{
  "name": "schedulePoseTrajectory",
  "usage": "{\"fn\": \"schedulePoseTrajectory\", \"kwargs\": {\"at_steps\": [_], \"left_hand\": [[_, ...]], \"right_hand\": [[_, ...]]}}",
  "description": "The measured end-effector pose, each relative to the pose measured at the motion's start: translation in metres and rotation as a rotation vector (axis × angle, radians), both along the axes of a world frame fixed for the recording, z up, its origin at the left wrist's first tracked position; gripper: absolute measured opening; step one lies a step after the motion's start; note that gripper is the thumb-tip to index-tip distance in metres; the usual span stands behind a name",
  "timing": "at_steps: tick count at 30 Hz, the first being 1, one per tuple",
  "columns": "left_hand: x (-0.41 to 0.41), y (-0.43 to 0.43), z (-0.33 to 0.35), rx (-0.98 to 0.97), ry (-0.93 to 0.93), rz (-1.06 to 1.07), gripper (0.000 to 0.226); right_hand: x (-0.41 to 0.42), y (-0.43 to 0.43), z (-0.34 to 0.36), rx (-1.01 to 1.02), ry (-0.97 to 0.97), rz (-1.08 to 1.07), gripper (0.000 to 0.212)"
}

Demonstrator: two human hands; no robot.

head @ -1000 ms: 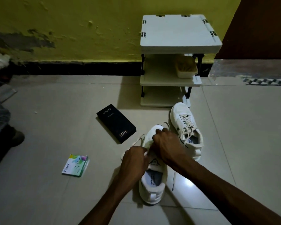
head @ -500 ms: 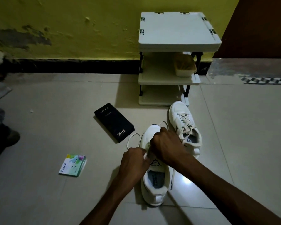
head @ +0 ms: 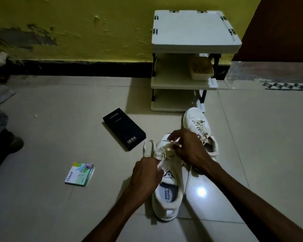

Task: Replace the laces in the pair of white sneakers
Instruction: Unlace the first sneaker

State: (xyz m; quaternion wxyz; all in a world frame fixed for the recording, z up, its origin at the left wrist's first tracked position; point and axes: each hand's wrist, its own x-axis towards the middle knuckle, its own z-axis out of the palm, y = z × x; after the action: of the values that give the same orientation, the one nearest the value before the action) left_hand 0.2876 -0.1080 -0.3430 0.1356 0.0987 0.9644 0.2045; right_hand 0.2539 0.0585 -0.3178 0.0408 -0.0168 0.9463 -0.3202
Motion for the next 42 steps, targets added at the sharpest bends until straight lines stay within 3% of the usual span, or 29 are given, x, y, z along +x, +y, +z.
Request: {"fn": "schedulePoseTrajectory", "kwargs": {"at_steps": [2, 4, 8, 12, 16, 20, 26, 28, 31, 33, 35, 38, 42], "left_hand": [[0.0, 0.001, 0.003, -0.002, 0.005, 0.009, 0.025], [-0.001, 0.001, 0.004, 0.011, 0.006, 0.001, 0.027], [0.001, 0.0, 0.007, 0.036, 0.009, 0.011, 0.022], [0.002, 0.0, 0.005, 0.048, 0.028, 0.025, 0.028], [0.001, 0.0, 0.004, 0.029, 0.009, 0.031, 0.028], [0.0, 0.001, 0.005, 0.01, -0.004, 0.015, 0.025], [-0.001, 0.005, 0.009, -0.036, -0.035, 0.01, 0.025], [-0.002, 0.006, 0.01, -0.062, -0.036, -0.01, 0.022], [0.0, 0.004, 0.01, -0.056, -0.055, -0.026, 0.02], [0.0, 0.003, 0.009, -0.035, -0.065, -0.018, 0.019], [0.0, 0.002, 0.006, -0.015, -0.074, -0.013, 0.02], [-0.002, 0.002, 0.003, -0.017, -0.062, -0.012, 0.02], [-0.002, 0.003, -0.002, -0.009, -0.053, 0.005, 0.025]], "right_hand": [[0.006, -0.009, 0.001, 0.27, -0.032, 0.193, 0.008], [0.011, -0.018, -0.001, 0.472, 0.062, 0.275, 0.005], [0.012, -0.026, -0.006, 0.587, 0.179, 0.34, 0.006], [0.009, -0.021, -0.009, 0.422, 0.085, 0.236, 0.01], [0.003, -0.015, -0.016, 0.226, -0.078, 0.161, 0.043], [0.0, -0.014, -0.018, 0.078, -0.119, 0.054, 0.052], [0.004, -0.028, -0.017, 0.015, 0.059, 0.011, 0.047], [-0.006, -0.027, -0.005, 0.022, 0.156, -0.073, 0.034], [-0.024, -0.018, 0.031, -0.217, 0.357, -0.378, 0.029], [-0.027, -0.01, 0.041, -0.392, 0.341, -0.48, 0.033], [-0.022, -0.006, 0.035, -0.305, 0.154, -0.342, 0.036], [-0.008, -0.004, 0.012, 0.051, -0.189, 0.095, 0.027], [0.005, -0.003, -0.004, 0.294, -0.082, 0.326, 0.012]]}}
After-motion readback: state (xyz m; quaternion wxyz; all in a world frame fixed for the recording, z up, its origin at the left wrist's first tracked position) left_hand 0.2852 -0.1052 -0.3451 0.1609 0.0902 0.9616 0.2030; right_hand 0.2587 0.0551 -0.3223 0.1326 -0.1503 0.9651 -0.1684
